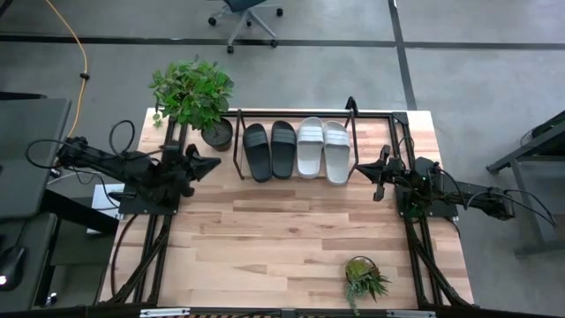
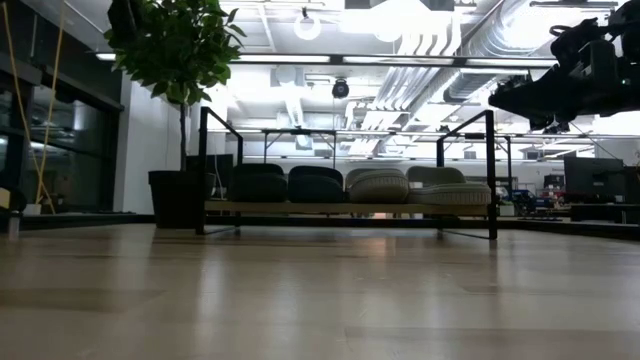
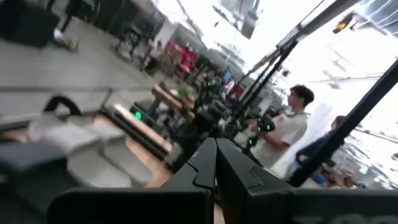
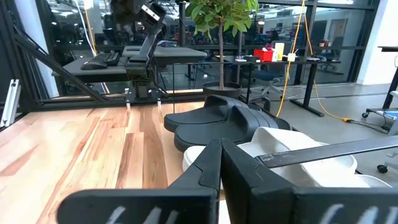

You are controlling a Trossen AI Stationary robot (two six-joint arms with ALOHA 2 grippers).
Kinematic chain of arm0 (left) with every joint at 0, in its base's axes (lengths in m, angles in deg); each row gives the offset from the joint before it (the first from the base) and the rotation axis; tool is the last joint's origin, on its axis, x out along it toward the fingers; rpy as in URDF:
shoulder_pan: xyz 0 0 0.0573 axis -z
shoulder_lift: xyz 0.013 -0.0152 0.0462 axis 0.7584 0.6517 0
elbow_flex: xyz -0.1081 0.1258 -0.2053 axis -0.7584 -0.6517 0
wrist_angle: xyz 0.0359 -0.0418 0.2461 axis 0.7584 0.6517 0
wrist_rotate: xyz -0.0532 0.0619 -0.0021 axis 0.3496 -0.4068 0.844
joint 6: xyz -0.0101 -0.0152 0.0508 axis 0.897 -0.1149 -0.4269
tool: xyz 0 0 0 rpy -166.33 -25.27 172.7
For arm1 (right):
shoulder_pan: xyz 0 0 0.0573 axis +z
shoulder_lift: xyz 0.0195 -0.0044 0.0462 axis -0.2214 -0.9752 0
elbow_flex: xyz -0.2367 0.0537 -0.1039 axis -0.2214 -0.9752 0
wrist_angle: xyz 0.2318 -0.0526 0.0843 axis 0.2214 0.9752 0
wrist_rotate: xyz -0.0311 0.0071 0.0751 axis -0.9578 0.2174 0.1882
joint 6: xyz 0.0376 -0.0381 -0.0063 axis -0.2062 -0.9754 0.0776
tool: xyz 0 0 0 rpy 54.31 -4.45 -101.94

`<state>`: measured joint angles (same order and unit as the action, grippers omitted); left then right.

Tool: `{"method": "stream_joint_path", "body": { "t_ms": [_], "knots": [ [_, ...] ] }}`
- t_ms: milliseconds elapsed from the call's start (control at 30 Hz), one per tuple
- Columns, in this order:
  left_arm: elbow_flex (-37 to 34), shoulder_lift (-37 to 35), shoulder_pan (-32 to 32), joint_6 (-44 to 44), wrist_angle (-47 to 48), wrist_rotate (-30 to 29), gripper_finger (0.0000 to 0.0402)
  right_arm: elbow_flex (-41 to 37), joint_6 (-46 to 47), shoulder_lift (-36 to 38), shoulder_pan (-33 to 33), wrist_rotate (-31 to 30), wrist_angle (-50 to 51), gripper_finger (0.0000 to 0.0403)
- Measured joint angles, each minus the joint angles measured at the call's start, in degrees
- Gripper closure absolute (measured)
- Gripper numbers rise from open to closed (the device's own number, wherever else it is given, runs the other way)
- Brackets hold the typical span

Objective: Pick and place slides into the shelf
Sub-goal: Return to Home Position

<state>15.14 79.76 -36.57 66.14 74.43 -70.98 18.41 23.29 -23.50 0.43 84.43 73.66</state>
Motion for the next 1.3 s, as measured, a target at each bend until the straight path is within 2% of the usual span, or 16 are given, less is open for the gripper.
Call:
{"method": "stream_joint_path", "body": {
  "t_ms": [167,267,500,667,867,967,1167,1300],
  "knots": [
    [0.00,-5.36,0.00,-8.55,-2.06,-1.30,0.0401,0.00,0.00,0.00,0.00,0.00,0.01,0.0403],
    [-2.06,-7.10,-0.04,-14.99,-7.70,-0.69,0.0401,0.00,0.00,0.00,0.00,0.00,0.01,0.0403],
    [-13.99,-9.35,-0.04,-24.09,-31.11,8.88,0.0401,0.02,0.00,0.00,0.00,0.00,0.01,0.0403],
    [-19.36,-9.55,-0.03,-29.27,-40.04,15.54,0.0401,0.01,0.00,0.00,0.00,0.00,0.00,0.0403],
    [-20.82,-14.74,-2.54,-29.55,-39.62,21.89,0.0401,0.00,0.00,0.00,0.00,0.00,0.01,0.0403],
    [-20.94,-18.21,-5.25,-29.71,-36.13,25.60,0.0401,0.02,0.00,0.00,0.00,0.00,0.01,0.0403],
    [-21.12,-23.01,-9.75,-25.01,-28.41,26.64,0.0401,0.00,0.01,0.00,0.00,0.00,0.01,0.0403],
    [-24.16,-25.86,-11.51,-23.56,-27.97,26.67,0.0401,0.02,0.00,0.00,0.00,0.00,0.01,0.0403]
  ]
}}
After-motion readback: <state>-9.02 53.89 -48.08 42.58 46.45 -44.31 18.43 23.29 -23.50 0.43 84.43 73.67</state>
